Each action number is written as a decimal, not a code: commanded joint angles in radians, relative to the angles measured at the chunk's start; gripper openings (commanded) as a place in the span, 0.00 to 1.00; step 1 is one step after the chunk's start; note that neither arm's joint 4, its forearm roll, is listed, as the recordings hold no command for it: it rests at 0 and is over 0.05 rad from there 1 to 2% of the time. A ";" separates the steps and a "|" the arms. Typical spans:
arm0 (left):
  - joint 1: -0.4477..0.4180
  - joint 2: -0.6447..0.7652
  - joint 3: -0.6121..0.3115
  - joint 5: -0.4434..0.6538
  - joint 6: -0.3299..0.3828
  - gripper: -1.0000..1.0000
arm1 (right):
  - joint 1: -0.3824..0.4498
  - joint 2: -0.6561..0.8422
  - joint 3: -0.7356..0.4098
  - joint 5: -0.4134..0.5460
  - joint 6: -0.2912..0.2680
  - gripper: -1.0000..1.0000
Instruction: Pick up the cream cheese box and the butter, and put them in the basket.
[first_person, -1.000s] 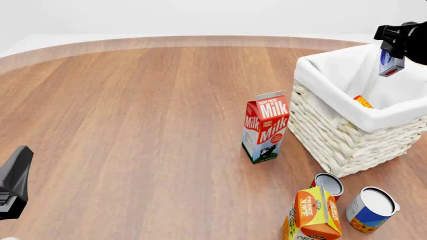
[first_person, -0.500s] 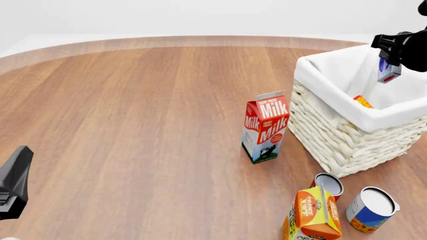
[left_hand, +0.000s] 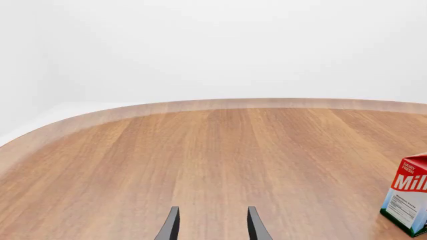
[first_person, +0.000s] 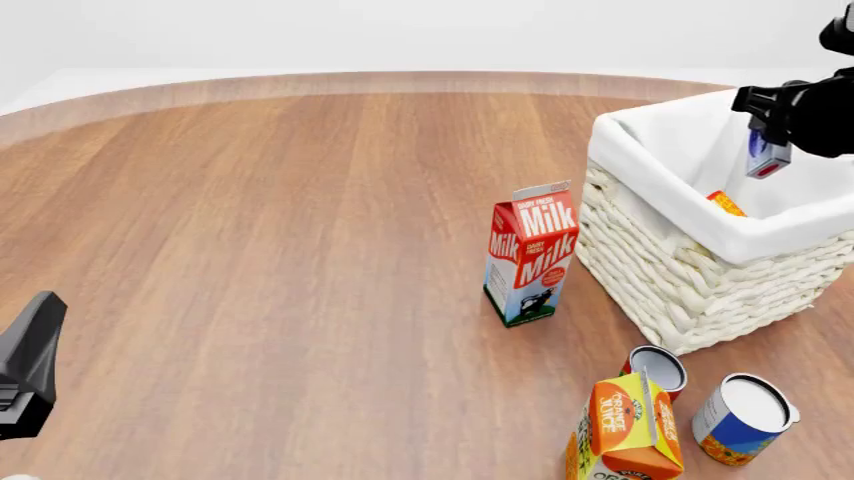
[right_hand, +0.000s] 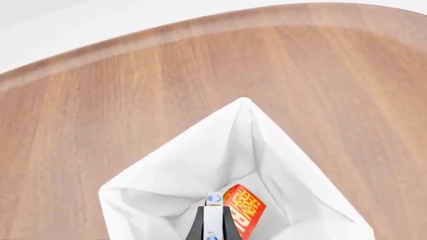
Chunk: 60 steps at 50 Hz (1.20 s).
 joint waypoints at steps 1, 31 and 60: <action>0.000 0.000 0.000 0.000 0.000 1.00 | 0.005 0.011 0.002 -0.016 0.006 0.00; 0.000 0.000 0.000 0.000 0.000 1.00 | 0.026 -0.017 -0.021 0.017 -0.014 1.00; 0.000 0.000 0.000 0.000 0.000 1.00 | 0.091 -0.138 -0.103 0.147 -0.066 1.00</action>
